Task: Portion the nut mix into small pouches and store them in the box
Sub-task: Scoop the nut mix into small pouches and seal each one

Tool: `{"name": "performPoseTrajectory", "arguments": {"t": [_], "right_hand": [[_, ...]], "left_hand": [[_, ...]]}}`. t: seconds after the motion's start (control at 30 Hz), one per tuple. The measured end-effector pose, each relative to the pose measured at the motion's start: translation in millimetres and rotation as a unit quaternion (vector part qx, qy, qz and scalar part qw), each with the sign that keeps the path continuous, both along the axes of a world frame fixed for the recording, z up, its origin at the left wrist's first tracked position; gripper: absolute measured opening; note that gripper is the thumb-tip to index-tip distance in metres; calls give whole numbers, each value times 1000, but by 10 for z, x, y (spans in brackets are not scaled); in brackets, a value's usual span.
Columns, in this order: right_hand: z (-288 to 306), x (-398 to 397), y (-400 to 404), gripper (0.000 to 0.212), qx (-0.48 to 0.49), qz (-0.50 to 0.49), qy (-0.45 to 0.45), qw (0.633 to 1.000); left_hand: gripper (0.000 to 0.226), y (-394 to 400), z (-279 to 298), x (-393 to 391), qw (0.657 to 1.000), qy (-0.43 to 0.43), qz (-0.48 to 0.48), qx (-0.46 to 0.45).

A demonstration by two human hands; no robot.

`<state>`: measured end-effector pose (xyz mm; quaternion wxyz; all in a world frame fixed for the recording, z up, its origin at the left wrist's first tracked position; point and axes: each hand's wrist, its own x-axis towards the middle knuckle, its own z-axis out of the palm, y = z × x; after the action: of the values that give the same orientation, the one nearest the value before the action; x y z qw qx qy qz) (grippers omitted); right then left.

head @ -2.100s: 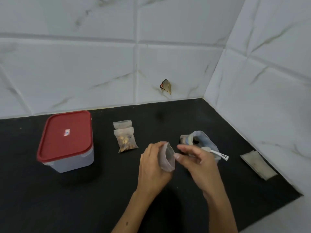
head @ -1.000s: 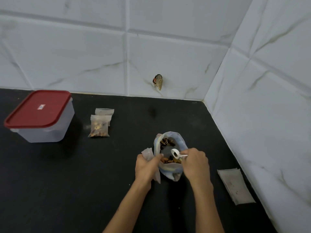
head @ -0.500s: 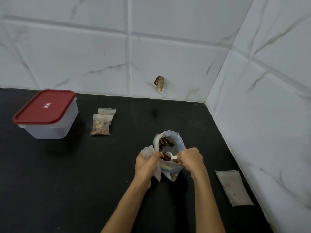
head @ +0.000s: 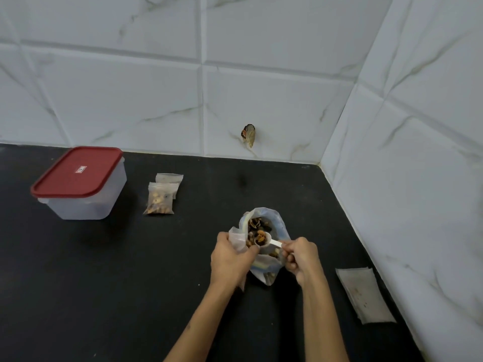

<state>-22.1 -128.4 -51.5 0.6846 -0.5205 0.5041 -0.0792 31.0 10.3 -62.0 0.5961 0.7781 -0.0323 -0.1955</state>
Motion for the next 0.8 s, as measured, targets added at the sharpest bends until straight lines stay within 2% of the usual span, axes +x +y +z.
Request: {"name": "performPoseTrajectory", "arguments": {"t": [0.13, 0.23, 0.4, 0.5, 0.57, 0.67, 0.73, 0.8], "right_hand": [[73, -52, 26, 23, 1, -7, -19, 1000], [120, -121, 10, 23, 7, -26, -43, 999], [360, -223, -39, 24, 15, -48, -127, 991], [587, -268, -4, 24, -11, -23, -157, 987], [712, -273, 60, 25, -53, 10, -147, 988], [817, -273, 151, 27, -178, 57, -89, 978], [867, -293, 209, 30, -268, 104, -69, 955], [890, -320, 262, 29, -372, 161, -44, 913]], "left_hand": [[47, 59, 126, 13, 991, -126, 2, 45], [49, 83, 168, -2, 980, -189, -23, 62], [45, 25, 245, 15, 969, -221, -53, 101], [41, -64, 325, 17, 962, -241, -63, 108], [40, -120, 378, 2, 960, -251, -67, 108], [39, -198, 427, -16, 962, -247, -64, 98], [38, -237, 431, -22, 964, -241, -63, 94], [42, -273, 416, -21, 969, -225, -63, 78]]}}
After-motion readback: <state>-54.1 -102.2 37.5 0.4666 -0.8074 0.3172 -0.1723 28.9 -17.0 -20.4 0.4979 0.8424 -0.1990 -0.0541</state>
